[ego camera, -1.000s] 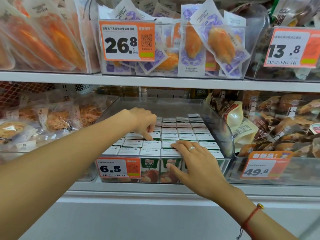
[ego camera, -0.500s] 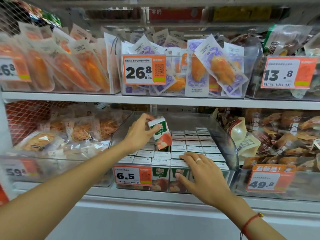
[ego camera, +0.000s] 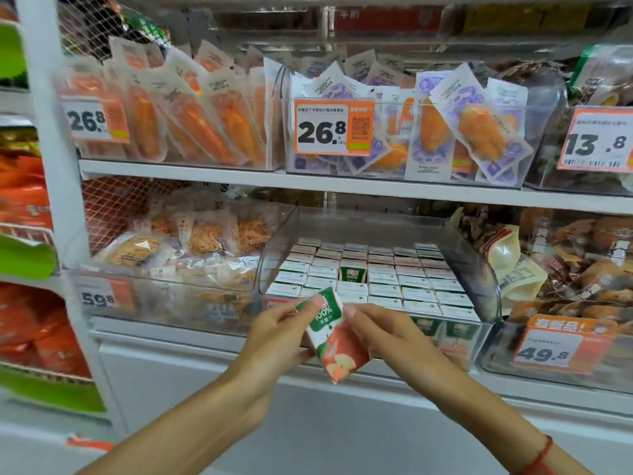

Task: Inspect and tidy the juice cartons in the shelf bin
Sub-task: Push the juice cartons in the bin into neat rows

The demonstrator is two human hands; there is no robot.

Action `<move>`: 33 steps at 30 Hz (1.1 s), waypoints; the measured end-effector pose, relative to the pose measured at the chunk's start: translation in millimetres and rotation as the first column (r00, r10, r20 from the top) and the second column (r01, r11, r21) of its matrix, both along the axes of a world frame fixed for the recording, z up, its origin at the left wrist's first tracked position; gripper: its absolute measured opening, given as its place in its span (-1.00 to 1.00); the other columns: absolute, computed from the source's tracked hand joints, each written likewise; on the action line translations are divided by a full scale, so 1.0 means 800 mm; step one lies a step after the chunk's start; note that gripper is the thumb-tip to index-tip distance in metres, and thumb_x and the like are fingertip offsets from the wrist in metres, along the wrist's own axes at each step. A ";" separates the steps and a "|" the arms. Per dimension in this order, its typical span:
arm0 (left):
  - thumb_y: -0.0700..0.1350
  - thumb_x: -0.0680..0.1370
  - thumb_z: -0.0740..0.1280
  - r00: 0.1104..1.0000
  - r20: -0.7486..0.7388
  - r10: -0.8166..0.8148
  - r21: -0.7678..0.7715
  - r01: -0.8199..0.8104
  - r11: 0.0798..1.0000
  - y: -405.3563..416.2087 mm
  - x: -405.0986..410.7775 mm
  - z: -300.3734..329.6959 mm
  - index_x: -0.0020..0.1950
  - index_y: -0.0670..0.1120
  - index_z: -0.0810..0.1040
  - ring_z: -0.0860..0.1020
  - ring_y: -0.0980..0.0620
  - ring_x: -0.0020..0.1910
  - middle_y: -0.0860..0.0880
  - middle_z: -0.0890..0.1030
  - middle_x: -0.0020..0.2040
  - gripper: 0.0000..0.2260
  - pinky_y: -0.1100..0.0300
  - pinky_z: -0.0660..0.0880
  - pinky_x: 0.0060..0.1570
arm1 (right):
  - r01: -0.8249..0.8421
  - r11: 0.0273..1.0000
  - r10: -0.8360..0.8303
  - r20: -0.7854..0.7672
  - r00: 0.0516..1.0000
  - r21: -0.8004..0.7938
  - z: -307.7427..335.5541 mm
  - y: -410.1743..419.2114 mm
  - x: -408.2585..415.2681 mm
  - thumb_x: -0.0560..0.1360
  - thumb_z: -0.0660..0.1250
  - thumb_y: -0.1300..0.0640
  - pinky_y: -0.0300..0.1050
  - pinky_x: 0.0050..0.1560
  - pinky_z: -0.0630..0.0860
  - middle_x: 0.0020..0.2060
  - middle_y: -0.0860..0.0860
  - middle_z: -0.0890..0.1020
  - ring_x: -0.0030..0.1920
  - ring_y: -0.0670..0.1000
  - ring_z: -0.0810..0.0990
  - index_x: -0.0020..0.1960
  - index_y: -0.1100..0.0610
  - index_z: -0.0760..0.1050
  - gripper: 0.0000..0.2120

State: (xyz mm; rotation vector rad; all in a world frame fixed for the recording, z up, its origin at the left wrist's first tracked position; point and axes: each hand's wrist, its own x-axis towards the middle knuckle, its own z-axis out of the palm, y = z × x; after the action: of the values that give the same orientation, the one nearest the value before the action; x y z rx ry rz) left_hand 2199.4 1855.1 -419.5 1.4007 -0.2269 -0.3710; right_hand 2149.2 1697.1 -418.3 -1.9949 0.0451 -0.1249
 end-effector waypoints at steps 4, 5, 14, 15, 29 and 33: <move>0.03 0.55 0.36 0.999 -0.004 -0.037 0.047 0.037 0.998 0.008 0.000 -0.009 0.10 -0.06 0.65 0.69 0.10 -0.07 -0.01 0.73 -0.07 -0.78 0.26 0.62 -0.11 | 0.019 0.999 -0.017 -0.061 0.998 0.042 -0.007 0.013 -0.004 0.58 0.24 -0.11 -0.08 0.18 0.56 -0.04 0.04 0.71 0.04 0.01 0.66 0.05 0.10 0.65 -0.67; 0.02 0.56 0.36 0.998 -0.023 -0.060 0.049 0.061 0.997 0.010 0.002 -0.011 0.12 -0.07 0.65 0.69 0.07 -0.01 -0.02 0.73 -0.04 -0.77 0.23 0.62 -0.05 | 0.033 0.998 -0.029 -0.075 0.997 0.055 -0.009 0.013 -0.004 0.58 0.24 -0.12 -0.09 0.17 0.56 -0.03 0.07 0.70 0.02 0.02 0.66 0.05 0.13 0.64 -0.64; -0.02 0.62 0.28 0.975 -0.098 -0.199 0.042 0.204 0.978 0.023 0.005 -0.017 0.18 -0.07 0.62 0.69 0.10 -0.04 -0.01 0.72 0.02 -0.77 0.32 0.60 -0.13 | 0.137 0.981 -0.119 -0.136 0.984 0.134 -0.016 0.010 -0.006 0.54 0.26 -0.19 -0.21 0.01 0.49 -0.07 -0.09 0.73 0.00 -0.12 0.67 0.10 0.01 0.64 -0.66; -0.01 0.62 0.28 0.975 -0.112 -0.192 0.038 0.197 0.980 0.024 0.007 -0.016 0.16 -0.08 0.63 0.69 0.10 -0.06 -0.02 0.73 0.00 -0.77 0.31 0.60 -0.13 | 0.124 0.979 -0.104 -0.123 0.987 0.163 -0.014 0.009 -0.006 0.53 0.30 -0.14 -0.16 0.07 0.53 -0.06 -0.08 0.73 0.01 -0.09 0.68 0.15 0.00 0.61 -0.69; -0.01 0.58 0.35 0.987 -0.125 -0.099 0.012 0.101 0.995 0.034 0.021 -0.018 0.19 -0.09 0.60 0.68 0.06 0.01 -0.04 0.72 0.02 -0.75 0.25 0.63 -0.07 | -0.039 0.964 0.075 -0.130 0.989 0.262 -0.015 0.006 -0.001 0.47 0.43 0.09 -0.07 0.17 0.58 0.06 -0.03 0.70 0.10 -0.04 0.66 0.33 -0.11 0.45 -0.54; -0.02 0.59 0.33 0.991 0.022 -0.134 0.042 0.133 0.990 0.028 0.017 -0.019 0.27 -0.04 0.54 0.67 0.12 0.03 0.02 0.71 0.06 -0.73 0.23 0.61 0.04 | -0.028 0.967 0.061 -0.122 0.991 0.255 -0.018 0.006 -0.001 0.52 0.38 0.07 -0.10 0.15 0.59 0.04 0.00 0.70 0.08 -0.04 0.67 0.28 -0.03 0.49 -0.66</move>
State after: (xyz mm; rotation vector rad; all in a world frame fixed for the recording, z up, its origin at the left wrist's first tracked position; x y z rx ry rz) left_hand 2212.7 1877.4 -435.0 1.4349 -0.3362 -0.4708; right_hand 2148.8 1702.0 -432.4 -1.7449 0.0944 0.0387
